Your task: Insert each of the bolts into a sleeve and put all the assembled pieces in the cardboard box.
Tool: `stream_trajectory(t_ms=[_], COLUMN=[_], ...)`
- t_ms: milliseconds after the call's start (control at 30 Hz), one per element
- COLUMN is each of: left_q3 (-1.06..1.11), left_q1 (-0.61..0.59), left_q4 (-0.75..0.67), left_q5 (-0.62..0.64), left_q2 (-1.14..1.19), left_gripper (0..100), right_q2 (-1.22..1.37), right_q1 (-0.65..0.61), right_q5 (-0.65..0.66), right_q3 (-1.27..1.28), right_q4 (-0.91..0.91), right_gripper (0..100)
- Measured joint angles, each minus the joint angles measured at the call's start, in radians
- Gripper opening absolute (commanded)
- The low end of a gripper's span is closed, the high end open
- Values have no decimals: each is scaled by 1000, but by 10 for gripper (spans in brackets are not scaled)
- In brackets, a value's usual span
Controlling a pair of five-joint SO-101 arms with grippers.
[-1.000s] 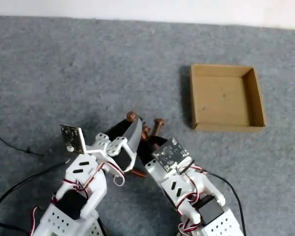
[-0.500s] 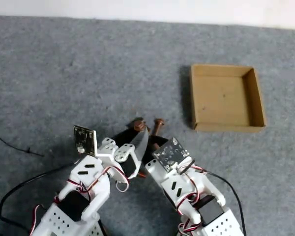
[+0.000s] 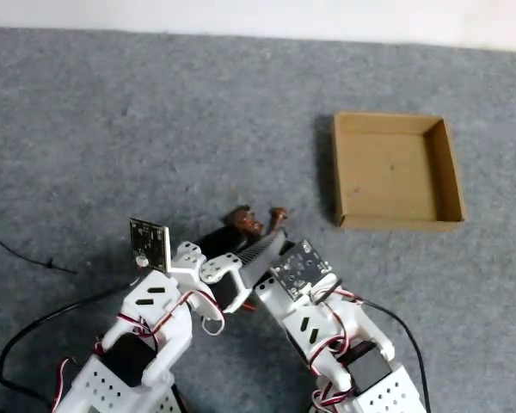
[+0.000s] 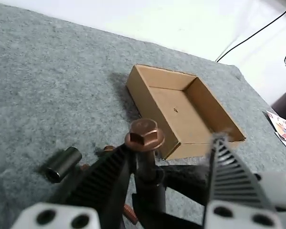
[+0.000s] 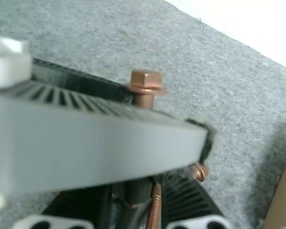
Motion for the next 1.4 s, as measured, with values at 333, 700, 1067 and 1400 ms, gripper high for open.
stream_trajectory(t_ms=[333, 700, 1067, 1400], left_q3=[0, 0, -3, 0], left_q1=[-109, -203, -419, -497], left_q4=[-21, -25, -141, -141], left_q5=[5, 41, 40, 40], left_q2=[0, 0, 0, 0], left_gripper=[221, 46, 7, 7], right_q2=[0, 2, 2, 153], right_q1=[87, 98, 282, 453], right_q5=[0, 0, -41, -77], right_q3=[0, 0, 0, -74], right_q4=[0, 0, -51, -157], right_gripper=[5, 5, 5, 5])
